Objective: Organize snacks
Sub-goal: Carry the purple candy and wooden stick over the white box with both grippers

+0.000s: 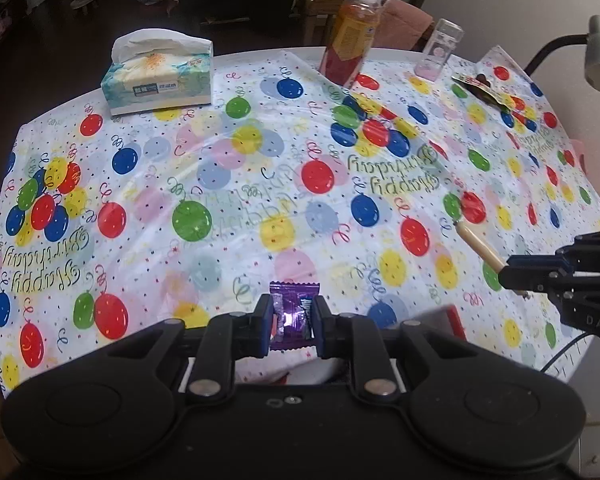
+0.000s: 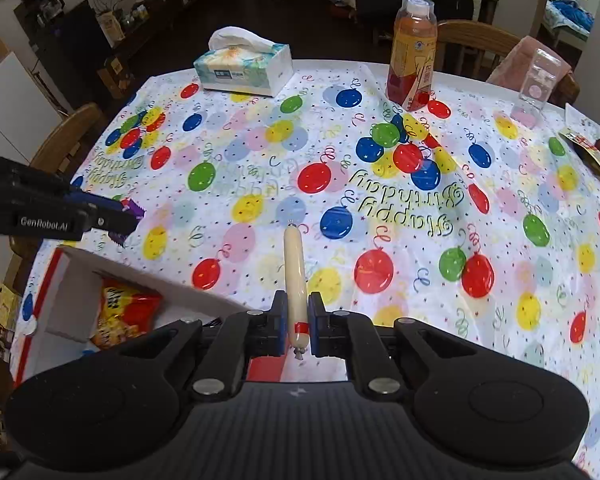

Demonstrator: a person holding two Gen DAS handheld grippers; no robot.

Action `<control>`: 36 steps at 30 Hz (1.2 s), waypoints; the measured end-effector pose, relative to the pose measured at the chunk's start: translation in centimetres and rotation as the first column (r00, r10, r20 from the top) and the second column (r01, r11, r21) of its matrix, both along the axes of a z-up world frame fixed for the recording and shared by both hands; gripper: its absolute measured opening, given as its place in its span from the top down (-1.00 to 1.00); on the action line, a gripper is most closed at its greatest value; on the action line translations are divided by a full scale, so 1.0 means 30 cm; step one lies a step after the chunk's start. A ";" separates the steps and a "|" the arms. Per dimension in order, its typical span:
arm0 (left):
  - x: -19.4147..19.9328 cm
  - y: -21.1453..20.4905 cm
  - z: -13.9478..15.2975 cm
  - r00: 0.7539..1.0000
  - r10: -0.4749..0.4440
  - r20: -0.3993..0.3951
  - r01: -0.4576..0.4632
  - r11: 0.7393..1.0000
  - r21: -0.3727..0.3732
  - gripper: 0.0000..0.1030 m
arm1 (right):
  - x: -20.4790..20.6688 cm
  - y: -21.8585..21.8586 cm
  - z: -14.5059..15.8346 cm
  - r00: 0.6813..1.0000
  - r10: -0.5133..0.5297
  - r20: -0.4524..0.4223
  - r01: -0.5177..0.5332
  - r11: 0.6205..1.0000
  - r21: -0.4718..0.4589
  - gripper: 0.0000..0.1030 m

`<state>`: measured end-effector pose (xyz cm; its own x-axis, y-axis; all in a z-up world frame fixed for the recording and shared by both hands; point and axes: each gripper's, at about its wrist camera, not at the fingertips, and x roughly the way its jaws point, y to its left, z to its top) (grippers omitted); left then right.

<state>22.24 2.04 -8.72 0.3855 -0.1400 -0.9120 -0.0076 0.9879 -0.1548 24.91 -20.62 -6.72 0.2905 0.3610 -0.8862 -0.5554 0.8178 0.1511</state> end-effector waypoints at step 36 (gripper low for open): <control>-0.411 -0.012 -0.150 0.988 -0.087 -0.131 0.083 0.996 -0.032 0.67 | -0.442 0.197 -0.111 0.978 0.131 -0.160 -0.127 0.991 0.031 0.79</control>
